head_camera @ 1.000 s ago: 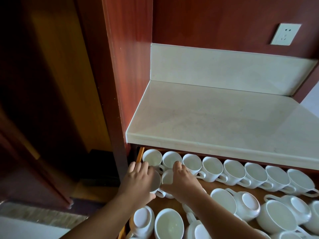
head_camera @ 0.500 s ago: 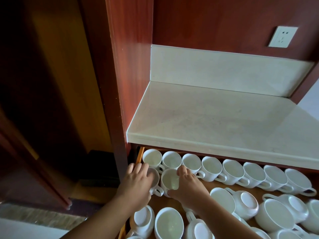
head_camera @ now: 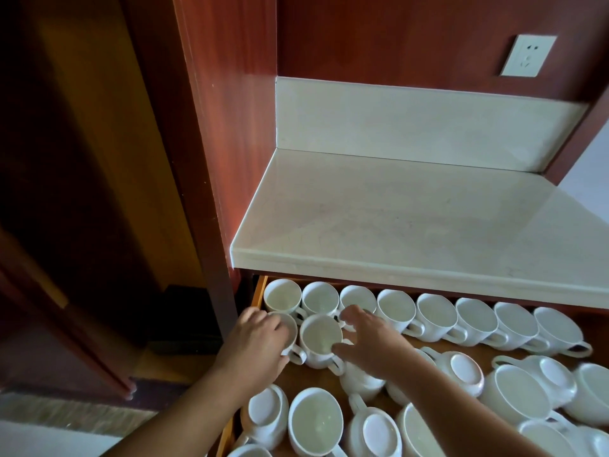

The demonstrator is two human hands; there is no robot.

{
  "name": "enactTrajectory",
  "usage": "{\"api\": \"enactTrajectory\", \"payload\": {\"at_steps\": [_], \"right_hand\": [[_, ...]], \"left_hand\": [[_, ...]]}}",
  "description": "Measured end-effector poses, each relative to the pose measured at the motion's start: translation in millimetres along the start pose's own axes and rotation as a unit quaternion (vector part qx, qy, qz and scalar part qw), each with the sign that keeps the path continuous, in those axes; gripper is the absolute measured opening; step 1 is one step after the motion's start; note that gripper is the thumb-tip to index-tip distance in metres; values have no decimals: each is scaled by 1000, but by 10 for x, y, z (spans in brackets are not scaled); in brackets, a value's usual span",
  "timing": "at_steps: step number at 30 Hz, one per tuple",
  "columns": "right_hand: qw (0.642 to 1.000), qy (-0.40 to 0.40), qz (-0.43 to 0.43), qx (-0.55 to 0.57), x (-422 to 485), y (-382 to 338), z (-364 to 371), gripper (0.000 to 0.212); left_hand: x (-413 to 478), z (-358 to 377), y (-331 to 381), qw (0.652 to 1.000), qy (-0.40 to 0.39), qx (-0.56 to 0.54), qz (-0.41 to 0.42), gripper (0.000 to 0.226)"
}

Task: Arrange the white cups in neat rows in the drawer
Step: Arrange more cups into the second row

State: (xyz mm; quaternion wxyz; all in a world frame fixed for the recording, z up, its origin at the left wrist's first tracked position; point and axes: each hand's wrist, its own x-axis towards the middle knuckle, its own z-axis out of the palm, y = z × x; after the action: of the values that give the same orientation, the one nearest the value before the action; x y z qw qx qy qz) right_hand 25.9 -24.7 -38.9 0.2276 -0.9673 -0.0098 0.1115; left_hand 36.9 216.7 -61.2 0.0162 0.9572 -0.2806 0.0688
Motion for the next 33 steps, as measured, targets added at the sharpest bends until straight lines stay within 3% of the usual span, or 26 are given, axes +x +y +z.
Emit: {"api": "enactTrajectory", "payload": {"at_steps": [4,7,11,19,24,28,33], "right_hand": [[999,6,33,-33,-156,341,-361,44],[995,-35,5,-90,-279,578,-469,56],[988,-84,-3,-126,-394,818,-469,78],[989,-78,-34,-123,-474,996,-431,87],[992,-45,-9,-121,-451,1030,-389,77],[993,-33,-4,-109,-398,1058,-441,70],[994,-62,-4,-90,-353,1053,-570,73]], "left_hand": [[227,-173,254,990,15,-134,27,30],[430,-179,598,980,-50,-175,78,46],[637,-129,954,977,-139,-102,125,54],[838,-74,1357,978,-191,-25,85,74],[828,4,1497,984,-157,47,72,47],[866,-131,1525,979,-191,45,60,49],[918,-362,1475,987,-159,-12,19,31]]}}
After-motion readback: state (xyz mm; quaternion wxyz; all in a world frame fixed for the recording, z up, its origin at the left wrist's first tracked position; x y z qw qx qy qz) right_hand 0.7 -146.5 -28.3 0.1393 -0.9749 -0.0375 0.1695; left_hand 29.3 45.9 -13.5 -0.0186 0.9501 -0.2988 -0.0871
